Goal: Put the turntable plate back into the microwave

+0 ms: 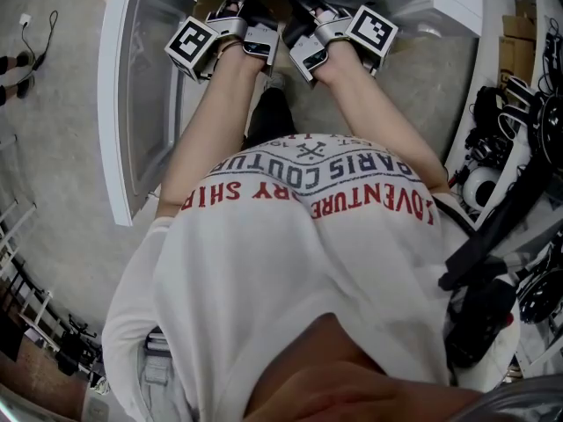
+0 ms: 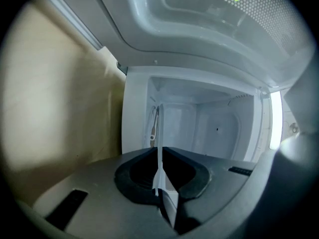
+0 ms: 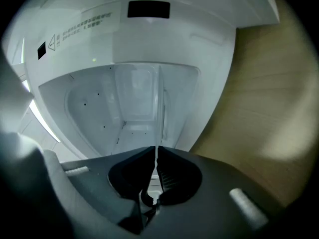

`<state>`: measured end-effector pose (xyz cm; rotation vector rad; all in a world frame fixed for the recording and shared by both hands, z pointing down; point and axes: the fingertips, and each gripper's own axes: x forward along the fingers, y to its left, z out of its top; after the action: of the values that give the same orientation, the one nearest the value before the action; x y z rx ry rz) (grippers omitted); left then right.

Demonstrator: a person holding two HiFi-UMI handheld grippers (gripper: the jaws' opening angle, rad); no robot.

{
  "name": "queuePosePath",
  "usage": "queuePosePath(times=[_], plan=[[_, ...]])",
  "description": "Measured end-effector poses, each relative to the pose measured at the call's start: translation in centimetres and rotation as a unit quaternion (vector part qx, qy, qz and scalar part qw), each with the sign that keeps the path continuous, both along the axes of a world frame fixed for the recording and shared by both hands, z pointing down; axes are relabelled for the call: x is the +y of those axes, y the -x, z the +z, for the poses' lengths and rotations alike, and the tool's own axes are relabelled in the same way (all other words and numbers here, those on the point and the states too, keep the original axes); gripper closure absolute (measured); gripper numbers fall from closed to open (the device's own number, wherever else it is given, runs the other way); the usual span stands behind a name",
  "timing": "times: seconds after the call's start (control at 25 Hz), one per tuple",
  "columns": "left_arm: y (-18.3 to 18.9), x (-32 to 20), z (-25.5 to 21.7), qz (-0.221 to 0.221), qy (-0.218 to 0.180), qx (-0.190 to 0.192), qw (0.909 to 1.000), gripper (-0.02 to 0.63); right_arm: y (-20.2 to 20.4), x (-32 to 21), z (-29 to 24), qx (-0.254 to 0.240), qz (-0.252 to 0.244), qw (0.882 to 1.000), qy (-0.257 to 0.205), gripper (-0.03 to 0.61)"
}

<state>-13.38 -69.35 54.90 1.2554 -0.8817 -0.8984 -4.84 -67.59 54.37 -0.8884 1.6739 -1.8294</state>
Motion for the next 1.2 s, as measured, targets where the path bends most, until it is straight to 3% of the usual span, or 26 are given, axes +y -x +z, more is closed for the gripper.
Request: queuePosePath(times=[0.16,0.48,0.6,0.88,1.2], plan=[[-0.1,0.1,-0.1,0.006,0.003,-0.013,0.9999,0.586,-0.1,-0.2,0.3,-0.008,0.006,1.000,0.003,0.565],[-1.0,1.0,-2.4,0.042,-0.054,-0.054,0.9962,0.586,0.5,-1.0,0.3,-0.013,0.007,1.000,0.008,0.566],[-1.1,2.8,-2.8,0.050,-0.055,-0.074,0.9945,0.586,0.4,0.7,-0.7,-0.022,-0.001,1.000,0.006,0.566],[-2.6,7.4,-2.7,0.047,-0.052,-0.075,0.9947,0.586,-0.5,4.9,-2.7,-0.031,-0.018,0.999,-0.023,0.580],[-3.7,6.2,-2.0,0.077,-0.051,-0.091,0.9916,0.607,-0.7,4.8,-2.3,-0.017,-0.032,0.999,-0.035,0.578]])
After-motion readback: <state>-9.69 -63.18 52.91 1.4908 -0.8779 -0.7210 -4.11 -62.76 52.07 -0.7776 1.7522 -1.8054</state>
